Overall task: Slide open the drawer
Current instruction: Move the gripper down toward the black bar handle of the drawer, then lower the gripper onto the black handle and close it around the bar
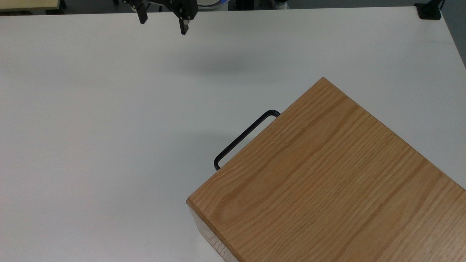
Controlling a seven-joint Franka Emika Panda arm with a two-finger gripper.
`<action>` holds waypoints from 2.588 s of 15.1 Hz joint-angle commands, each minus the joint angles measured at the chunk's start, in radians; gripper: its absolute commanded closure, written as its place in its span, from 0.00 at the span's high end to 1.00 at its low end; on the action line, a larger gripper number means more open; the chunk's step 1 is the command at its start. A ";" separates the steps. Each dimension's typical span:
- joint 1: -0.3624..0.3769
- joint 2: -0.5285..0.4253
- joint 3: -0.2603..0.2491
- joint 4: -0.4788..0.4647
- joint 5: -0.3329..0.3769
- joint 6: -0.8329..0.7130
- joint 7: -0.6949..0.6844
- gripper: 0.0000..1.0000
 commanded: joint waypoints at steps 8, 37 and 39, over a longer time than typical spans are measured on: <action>0.034 0.232 0.070 0.123 0.111 0.520 0.531 0.32; -0.001 0.483 0.239 0.298 0.062 0.657 0.614 0.15; -0.009 0.476 0.239 0.293 0.059 0.656 0.608 0.08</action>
